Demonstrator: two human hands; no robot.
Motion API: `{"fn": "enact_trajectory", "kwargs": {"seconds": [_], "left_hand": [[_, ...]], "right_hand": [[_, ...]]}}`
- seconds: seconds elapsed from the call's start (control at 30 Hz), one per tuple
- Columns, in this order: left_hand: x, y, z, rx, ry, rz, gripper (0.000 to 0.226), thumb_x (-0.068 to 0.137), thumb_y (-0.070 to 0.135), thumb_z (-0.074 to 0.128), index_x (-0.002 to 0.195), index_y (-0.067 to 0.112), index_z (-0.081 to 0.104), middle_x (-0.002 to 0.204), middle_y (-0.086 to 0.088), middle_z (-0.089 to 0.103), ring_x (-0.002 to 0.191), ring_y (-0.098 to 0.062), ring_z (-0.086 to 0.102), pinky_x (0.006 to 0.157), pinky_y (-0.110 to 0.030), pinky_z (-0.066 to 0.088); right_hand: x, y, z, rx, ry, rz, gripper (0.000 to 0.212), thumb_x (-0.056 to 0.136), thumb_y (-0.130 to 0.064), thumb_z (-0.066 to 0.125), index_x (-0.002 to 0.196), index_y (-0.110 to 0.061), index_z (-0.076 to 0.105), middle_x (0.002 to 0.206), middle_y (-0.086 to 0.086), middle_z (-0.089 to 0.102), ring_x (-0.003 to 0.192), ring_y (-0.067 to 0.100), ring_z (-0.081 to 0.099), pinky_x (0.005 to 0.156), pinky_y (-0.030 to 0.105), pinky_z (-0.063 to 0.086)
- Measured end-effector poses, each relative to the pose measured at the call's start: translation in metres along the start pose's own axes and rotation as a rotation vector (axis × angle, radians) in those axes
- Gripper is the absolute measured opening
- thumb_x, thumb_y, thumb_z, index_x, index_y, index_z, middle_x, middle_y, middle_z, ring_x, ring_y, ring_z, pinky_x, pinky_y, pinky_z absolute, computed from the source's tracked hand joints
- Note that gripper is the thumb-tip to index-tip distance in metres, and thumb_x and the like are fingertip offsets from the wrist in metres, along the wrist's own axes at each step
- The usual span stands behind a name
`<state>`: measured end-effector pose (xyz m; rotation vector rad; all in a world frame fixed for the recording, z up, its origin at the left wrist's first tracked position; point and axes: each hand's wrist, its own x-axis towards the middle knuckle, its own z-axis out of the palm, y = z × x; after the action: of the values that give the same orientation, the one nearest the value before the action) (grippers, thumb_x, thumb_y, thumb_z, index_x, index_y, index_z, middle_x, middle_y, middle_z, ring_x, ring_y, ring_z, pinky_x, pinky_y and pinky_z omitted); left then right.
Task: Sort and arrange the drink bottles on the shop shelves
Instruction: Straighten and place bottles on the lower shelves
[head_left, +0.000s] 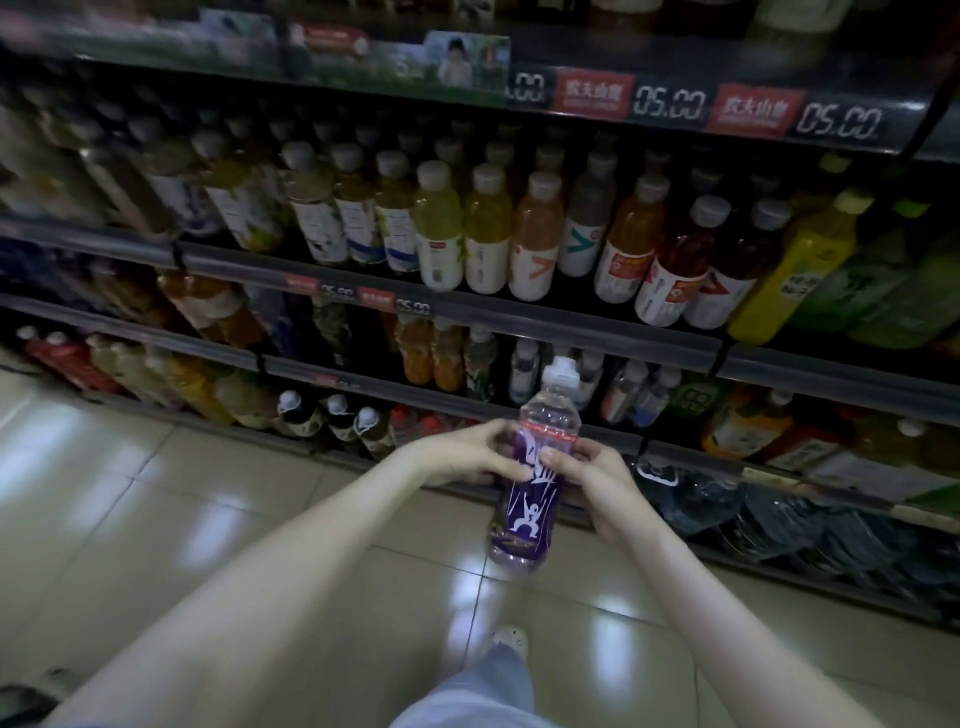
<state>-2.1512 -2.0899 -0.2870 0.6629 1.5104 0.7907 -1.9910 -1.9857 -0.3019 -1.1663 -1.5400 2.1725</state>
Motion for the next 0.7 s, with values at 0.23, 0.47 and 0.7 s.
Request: {"fn": "enact_trajectory", "kwargs": {"seconds": [0.23,0.47,0.7], "left_hand": [[-0.07,-0.051,0.001,-0.035,0.176,-0.001,0.031,0.083,0.018,0.074,0.112,0.019,0.062,0.099,0.0,0.071,0.09,-0.013,0.068,0.081,-0.026,0.053],[-0.11,-0.087,-0.056,-0.022,0.305,0.069,0.055,0.07,0.011,0.083,0.12,0.014,0.062,0.099,0.0,0.073,0.087,-0.008,0.069,0.078,-0.021,0.054],[-0.128,-0.118,-0.182,0.035,0.357,0.118,0.056,0.071,0.011,0.083,0.122,0.012,0.062,0.111,0.001,0.07,0.094,-0.002,0.065,0.077,-0.011,0.051]], "right_hand": [[-0.035,0.019,0.055,0.043,-0.16,0.021,0.049,0.076,-0.025,0.074,0.117,-0.002,0.062,0.105,0.016,0.072,0.093,0.027,0.07,0.082,0.045,0.057],[-0.031,0.021,0.13,-0.208,-0.197,0.056,0.054,0.071,-0.022,0.084,0.118,-0.015,0.059,0.111,0.006,0.071,0.095,0.02,0.071,0.071,0.034,0.057],[0.029,0.014,0.249,-0.228,-0.188,0.024,0.035,0.08,-0.01,0.076,0.112,-0.011,0.061,0.094,0.006,0.073,0.073,0.012,0.07,0.056,0.023,0.052]]}}
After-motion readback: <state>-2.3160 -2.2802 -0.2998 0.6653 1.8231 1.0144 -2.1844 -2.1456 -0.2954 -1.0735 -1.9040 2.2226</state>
